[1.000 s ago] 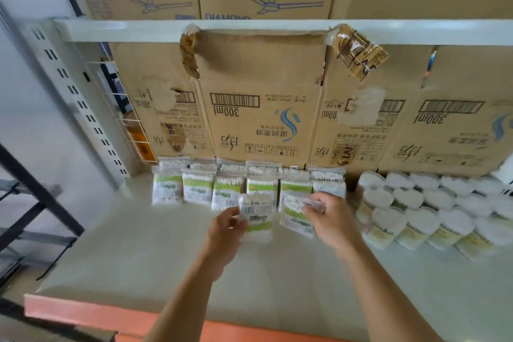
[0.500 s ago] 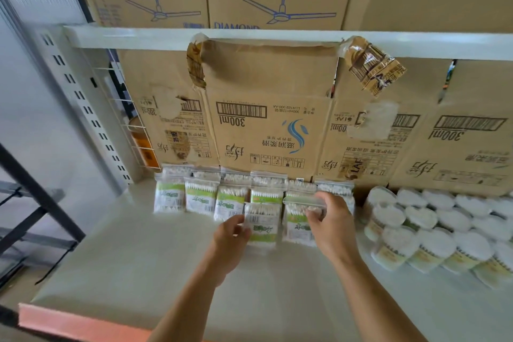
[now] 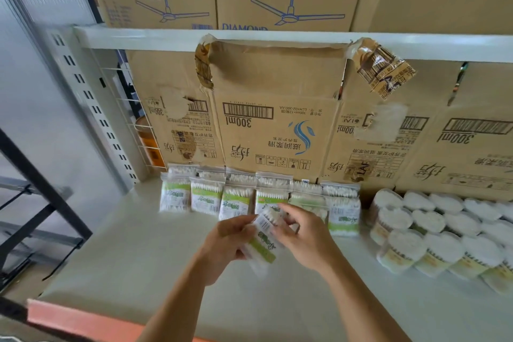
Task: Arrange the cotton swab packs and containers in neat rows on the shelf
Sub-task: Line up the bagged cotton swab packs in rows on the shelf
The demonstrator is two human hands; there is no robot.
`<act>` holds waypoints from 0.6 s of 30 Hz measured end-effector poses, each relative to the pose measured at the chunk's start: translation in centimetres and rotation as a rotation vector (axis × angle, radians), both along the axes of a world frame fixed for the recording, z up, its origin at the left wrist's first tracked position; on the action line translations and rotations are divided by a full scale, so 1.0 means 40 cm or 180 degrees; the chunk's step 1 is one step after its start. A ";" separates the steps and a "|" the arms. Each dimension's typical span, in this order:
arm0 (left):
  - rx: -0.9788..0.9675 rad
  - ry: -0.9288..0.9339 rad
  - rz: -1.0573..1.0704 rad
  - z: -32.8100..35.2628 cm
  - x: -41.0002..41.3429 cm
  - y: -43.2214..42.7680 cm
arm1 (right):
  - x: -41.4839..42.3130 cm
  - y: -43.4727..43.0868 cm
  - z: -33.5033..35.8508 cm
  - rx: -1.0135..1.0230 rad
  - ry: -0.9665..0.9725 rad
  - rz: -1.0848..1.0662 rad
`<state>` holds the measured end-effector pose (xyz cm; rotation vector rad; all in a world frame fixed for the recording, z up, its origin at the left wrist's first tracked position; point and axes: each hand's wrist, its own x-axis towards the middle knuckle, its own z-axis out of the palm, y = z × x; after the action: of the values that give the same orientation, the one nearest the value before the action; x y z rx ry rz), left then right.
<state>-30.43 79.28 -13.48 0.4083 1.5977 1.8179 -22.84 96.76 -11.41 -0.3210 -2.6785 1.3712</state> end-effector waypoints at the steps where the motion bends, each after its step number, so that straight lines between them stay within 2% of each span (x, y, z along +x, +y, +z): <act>1: -0.0004 -0.0049 0.0160 0.001 -0.001 0.002 | 0.000 -0.003 -0.004 -0.0072 -0.0011 -0.0060; 5: 0.0274 -0.0595 0.0566 0.001 0.002 0.006 | 0.011 -0.012 -0.016 -0.0790 0.0222 -0.0767; 8: -0.0106 -0.0561 0.0429 0.001 0.020 0.025 | 0.021 -0.022 -0.009 -0.1520 0.0118 -0.0995; 14: -0.0357 -0.0349 0.1164 -0.014 0.001 0.075 | 0.043 -0.010 -0.020 -0.0477 -0.0477 -0.0643; 18: -0.0971 0.0434 0.1389 -0.027 -0.026 0.100 | 0.061 0.015 -0.035 -0.0410 -0.0711 -0.0689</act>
<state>-31.48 83.27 -14.55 0.0427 2.1511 1.8348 -20.41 97.35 -12.80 -0.7962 -2.6292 1.5219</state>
